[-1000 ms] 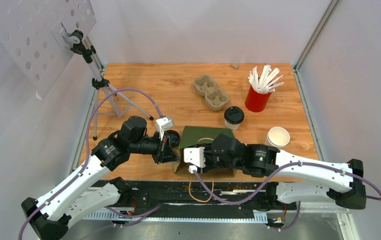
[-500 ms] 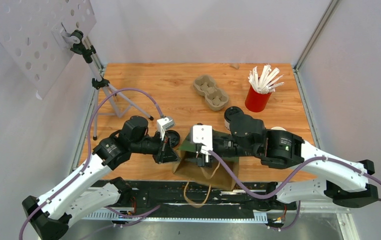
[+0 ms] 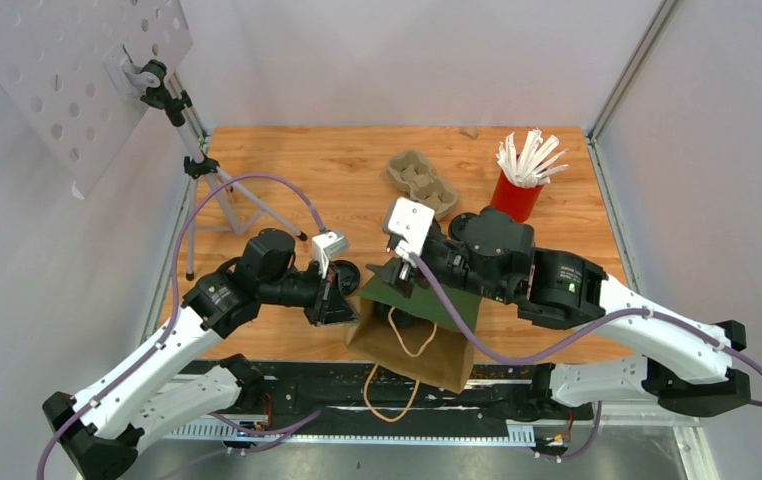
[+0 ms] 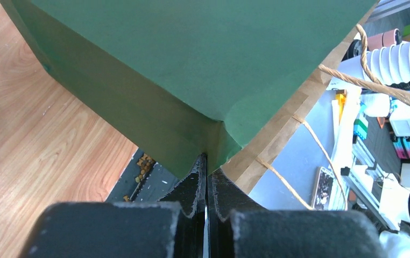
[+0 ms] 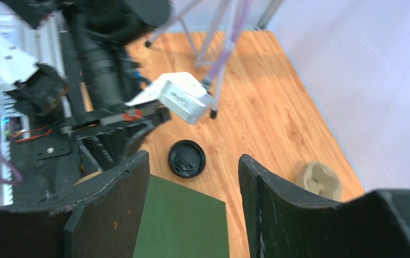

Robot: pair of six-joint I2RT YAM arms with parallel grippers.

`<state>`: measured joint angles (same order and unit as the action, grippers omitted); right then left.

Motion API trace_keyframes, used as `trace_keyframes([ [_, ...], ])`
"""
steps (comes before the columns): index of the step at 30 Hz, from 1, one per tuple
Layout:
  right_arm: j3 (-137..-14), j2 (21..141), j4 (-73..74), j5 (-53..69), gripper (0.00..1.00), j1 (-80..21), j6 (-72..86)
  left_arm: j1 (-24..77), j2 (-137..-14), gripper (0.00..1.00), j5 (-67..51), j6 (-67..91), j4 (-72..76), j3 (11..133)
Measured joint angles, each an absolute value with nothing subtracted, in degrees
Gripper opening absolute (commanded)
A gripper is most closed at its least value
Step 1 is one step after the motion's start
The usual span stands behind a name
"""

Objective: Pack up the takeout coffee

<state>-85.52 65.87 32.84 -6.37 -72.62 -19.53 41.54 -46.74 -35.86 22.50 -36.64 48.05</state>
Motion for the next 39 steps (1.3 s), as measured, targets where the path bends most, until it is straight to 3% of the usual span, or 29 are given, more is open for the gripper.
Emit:
trace_keyframes([
  [6,-85.67,67.77,35.22,-12.25,0.63,-60.25,-12.05,41.54,-46.74,0.00,-35.29,23.29,-38.09,49.52],
  [16,-84.29,79.53,45.15,-13.39,0.86,-40.93,-5.15,41.54,-47.66,0.00,-33.50,23.29,-42.35,52.93],
  [24,-82.70,87.90,51.05,-6.57,0.97,-28.08,-3.40,41.54,-47.72,0.00,-32.71,23.24,-44.12,53.34],
  [30,-82.78,92.38,54.19,-1.04,0.96,-22.59,-3.05,41.54,-48.14,0.00,-32.08,23.22,-44.58,53.98],
  [39,-83.02,95.55,55.55,1.96,0.95,-22.31,-3.11,41.54,-48.69,0.00,-31.62,23.24,-45.15,54.33],
])
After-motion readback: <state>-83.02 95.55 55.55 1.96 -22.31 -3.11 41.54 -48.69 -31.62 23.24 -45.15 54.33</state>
